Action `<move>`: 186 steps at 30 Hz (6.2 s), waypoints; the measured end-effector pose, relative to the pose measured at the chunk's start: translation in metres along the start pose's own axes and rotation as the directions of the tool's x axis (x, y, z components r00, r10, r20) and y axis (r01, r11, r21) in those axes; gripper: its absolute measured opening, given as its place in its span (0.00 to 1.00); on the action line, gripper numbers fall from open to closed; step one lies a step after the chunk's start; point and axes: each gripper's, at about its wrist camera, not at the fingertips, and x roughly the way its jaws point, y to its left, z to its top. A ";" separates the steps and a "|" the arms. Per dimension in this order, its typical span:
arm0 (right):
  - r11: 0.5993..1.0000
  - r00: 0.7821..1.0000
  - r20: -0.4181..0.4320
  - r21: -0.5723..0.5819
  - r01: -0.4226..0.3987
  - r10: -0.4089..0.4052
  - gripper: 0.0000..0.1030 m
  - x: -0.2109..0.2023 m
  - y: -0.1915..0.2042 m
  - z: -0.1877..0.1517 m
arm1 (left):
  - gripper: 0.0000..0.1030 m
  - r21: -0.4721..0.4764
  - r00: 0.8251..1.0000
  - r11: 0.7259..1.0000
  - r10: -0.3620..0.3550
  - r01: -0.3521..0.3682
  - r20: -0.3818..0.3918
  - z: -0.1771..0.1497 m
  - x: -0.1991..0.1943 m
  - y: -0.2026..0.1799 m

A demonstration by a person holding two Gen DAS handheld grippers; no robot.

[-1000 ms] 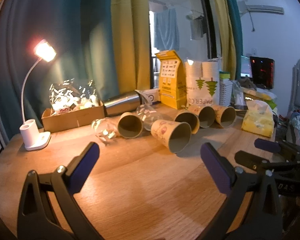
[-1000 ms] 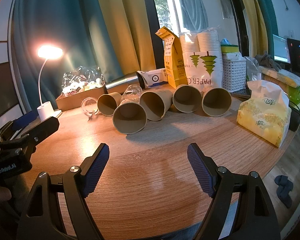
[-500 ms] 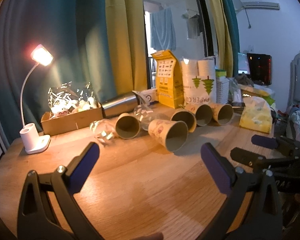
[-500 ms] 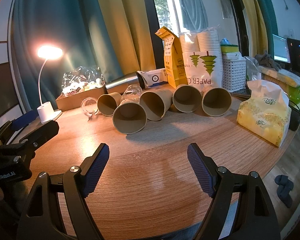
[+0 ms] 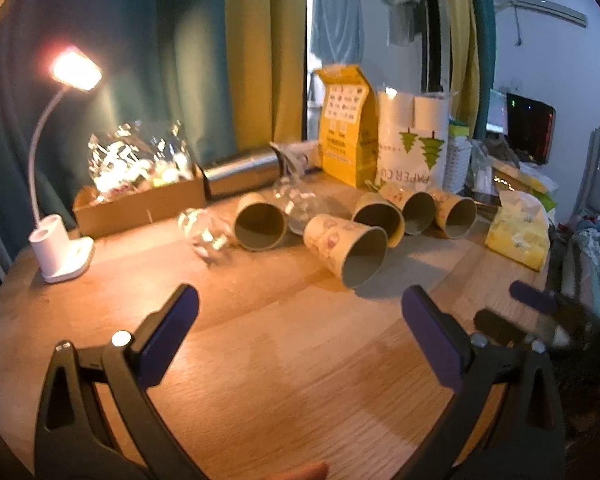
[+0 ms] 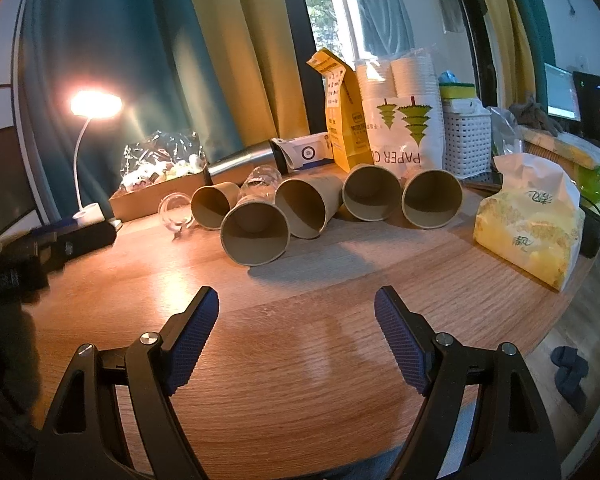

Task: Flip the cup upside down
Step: 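Move the left gripper to the pig-sticker paper cup lying sideways and close, then lift the cup with the left gripper while the right gripper approaches it, then grasp the cup with the right gripper while the left gripper opens and releases, then lower the cup mouth-up onto the table with the right gripper and open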

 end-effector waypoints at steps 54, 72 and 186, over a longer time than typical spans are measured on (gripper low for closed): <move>0.996 0.991 -0.124 0.055 0.066 -0.059 0.81 0.047 -0.022 0.019 | 0.76 -0.152 0.882 0.955 -0.293 0.254 -0.370 0.044 0.138 -0.032; 0.985 0.996 -0.062 0.153 0.075 -0.066 0.81 -0.009 0.001 0.013 | 0.76 0.138 0.920 0.911 -0.391 0.389 -0.014 -0.018 0.013 -0.040; 0.995 0.994 -0.052 0.005 0.102 -0.101 0.76 -0.009 0.026 -0.004 | 0.93 0.127 0.966 0.968 -0.231 0.217 0.116 -0.027 -0.013 -0.027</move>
